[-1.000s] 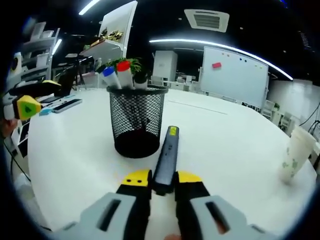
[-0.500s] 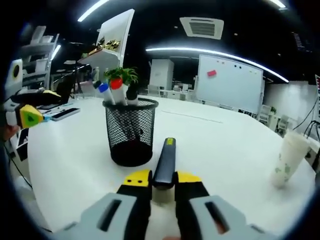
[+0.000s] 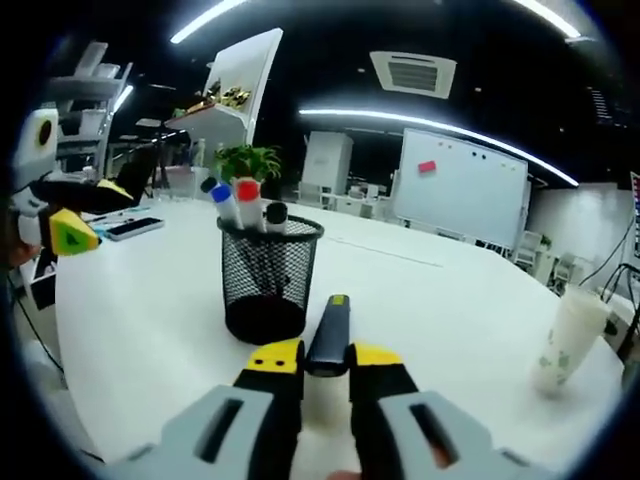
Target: Place the scattered laser pointers and whiteboard markers into the pen holder and stack the scattered paper cups together
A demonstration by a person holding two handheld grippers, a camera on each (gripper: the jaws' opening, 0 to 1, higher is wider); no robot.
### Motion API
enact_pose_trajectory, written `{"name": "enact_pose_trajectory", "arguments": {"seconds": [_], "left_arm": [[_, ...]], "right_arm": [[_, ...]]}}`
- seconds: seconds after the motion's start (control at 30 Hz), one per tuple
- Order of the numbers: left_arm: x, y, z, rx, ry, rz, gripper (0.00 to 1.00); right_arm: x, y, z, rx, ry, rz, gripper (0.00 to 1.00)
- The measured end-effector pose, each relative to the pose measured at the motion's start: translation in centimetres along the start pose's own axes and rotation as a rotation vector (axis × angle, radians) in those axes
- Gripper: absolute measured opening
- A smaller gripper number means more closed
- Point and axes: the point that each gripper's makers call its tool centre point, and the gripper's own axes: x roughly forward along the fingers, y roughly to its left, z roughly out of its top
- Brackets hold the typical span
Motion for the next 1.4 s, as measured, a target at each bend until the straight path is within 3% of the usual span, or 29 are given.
{"name": "enact_pose_trajectory", "arguments": {"seconds": [0.63,1.17,1.4], "left_arm": [[0.0,-0.7,0.0,0.015,-0.005,-0.025,0.50],[0.0,-0.9,-0.1,0.018,-0.005,-0.033,0.50],[-0.1,-0.9,-0.1,0.016,-0.005,-0.031,0.50]], "right_arm": [[-1.2,-0.3,3.0,-0.042,-0.154,-0.042,0.17],[-1.6,-1.5,4.4,0.075,-0.216,-0.026,0.17],[-2.3,-2.1,6.0,0.081,-0.273,-0.046,0.17]]}}
